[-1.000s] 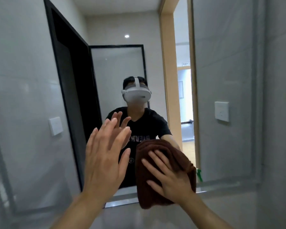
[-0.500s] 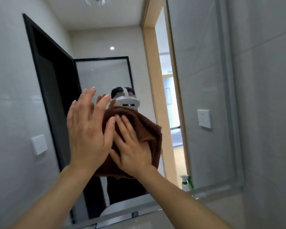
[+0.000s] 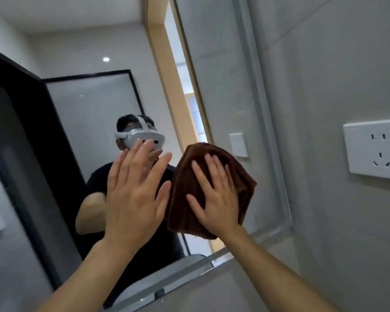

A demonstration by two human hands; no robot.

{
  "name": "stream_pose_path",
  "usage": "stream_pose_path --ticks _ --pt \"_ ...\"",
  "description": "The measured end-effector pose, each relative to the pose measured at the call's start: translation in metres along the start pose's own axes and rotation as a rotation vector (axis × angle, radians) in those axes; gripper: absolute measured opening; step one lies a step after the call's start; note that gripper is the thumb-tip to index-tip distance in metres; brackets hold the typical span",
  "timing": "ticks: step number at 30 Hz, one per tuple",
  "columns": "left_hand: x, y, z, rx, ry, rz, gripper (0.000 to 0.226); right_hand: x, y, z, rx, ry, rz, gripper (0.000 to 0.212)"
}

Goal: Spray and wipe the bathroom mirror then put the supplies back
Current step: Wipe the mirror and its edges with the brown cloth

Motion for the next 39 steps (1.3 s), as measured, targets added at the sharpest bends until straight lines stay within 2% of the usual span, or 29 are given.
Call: stream_pose_path --ticks 3,6,9,15,19,22,25,31,36,39 --pt "0.016 -0.035 0.016 0.039 0.018 0.05 0.045 0.026 -0.031 -0.016 0.075 0.025 0.139 0.068" --pt "0.031 -0.069 0.034 0.052 0.026 0.085 0.044 0.036 -0.027 -0.017 0.105 0.027 0.16 0.068" --pt "0.052 -0.084 0.058 -0.006 0.031 0.133 0.045 0.058 -0.007 -0.014 0.12 0.042 0.209 0.068" --pt "0.08 -0.074 0.086 -0.068 0.095 0.174 0.048 0.139 0.067 -0.009 0.171 0.086 0.488 0.066" --pt "0.101 -0.054 0.095 -0.092 0.117 0.21 0.048 0.153 0.092 -0.003 0.158 0.084 0.62 0.066" --pt "0.112 -0.044 0.104 -0.139 0.138 0.214 0.049 0.149 0.094 -0.001 0.114 0.066 0.625 0.066" --pt "0.117 -0.044 0.111 -0.181 0.206 0.162 0.047 0.141 0.09 -0.001 0.056 0.064 0.553 0.066" --pt "0.111 -0.062 0.112 -0.207 0.235 0.058 0.029 0.111 0.06 -0.002 -0.073 0.094 0.379 0.068" --pt "0.095 -0.064 0.112 -0.334 0.263 -0.155 0.018 0.104 0.052 -0.01 -0.093 -0.028 0.419 0.06" --pt "0.1 -0.053 0.113 -0.393 0.271 -0.209 0.021 0.104 0.049 -0.017 -0.111 -0.106 0.42 0.059"
Point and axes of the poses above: each hand's wrist, its own y-axis away from the middle knuckle, its own z-axis out of the palm, x = y × z, the point moved 7 cm from there along -y, towards the middle knuckle, and after that the axes turned 12 degrees about z, right-handed, at the moved point
